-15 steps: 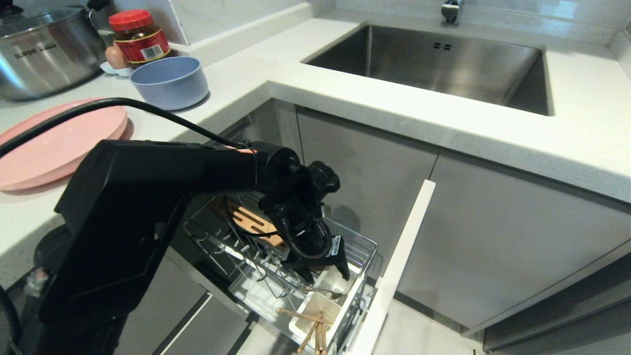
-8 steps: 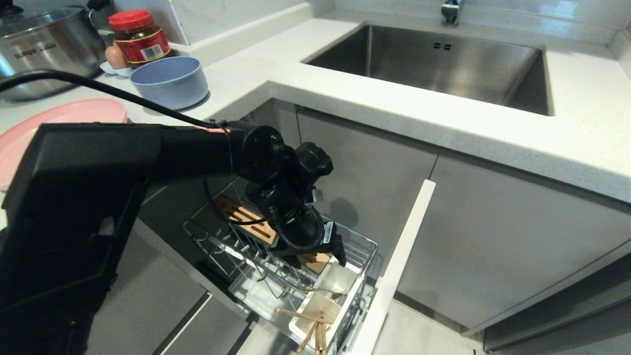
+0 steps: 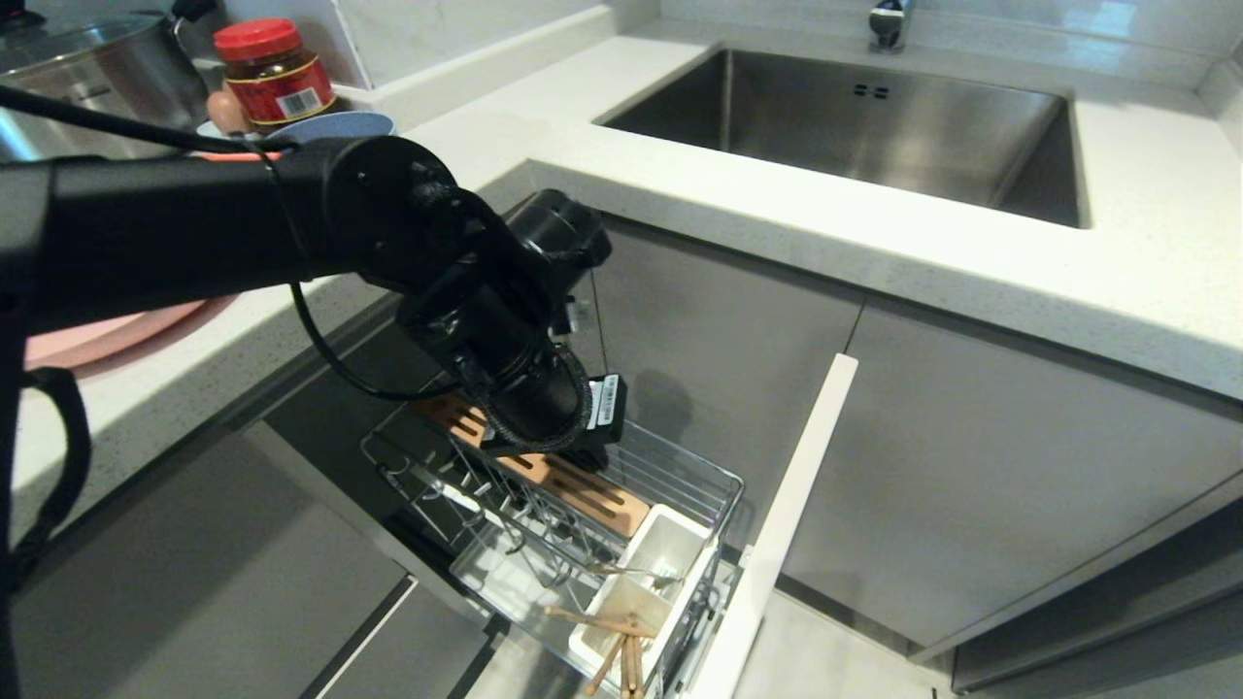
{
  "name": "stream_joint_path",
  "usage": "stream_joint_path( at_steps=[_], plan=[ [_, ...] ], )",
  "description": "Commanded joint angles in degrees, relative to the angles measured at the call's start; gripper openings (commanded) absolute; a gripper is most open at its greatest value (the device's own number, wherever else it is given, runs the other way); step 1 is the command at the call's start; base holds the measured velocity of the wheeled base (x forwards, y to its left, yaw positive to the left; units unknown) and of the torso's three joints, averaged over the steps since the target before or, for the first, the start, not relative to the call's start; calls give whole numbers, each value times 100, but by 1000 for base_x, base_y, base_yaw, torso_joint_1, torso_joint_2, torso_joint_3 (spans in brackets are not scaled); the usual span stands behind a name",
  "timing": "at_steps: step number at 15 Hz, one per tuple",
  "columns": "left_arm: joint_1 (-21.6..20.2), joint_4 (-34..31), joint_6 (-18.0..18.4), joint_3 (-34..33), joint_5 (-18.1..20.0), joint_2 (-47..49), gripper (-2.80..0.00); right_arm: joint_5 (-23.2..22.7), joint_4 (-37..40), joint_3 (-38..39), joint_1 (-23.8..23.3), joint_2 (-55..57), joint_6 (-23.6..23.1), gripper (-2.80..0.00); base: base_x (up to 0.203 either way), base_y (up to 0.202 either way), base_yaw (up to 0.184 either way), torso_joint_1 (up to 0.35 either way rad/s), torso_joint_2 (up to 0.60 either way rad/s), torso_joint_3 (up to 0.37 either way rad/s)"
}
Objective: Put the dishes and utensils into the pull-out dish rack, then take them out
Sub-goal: Pick up the plate and place it in the cupboard
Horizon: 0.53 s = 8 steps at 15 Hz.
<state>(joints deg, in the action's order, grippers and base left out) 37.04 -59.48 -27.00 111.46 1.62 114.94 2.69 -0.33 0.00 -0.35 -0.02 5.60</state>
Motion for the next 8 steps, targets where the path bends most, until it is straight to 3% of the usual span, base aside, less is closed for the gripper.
stream_joint_path(
  at_steps=[1,8],
  plan=[
    [-22,-26,-51,-1,-140,-513,-280,0,-2,0,0,-15,3,-280,0,0,0,0,0,0],
    [-523,208,1,7,-355,-1650,-280,3,-2,0,0,-15,3,-280,0,0,0,0,0,0]
  ],
)
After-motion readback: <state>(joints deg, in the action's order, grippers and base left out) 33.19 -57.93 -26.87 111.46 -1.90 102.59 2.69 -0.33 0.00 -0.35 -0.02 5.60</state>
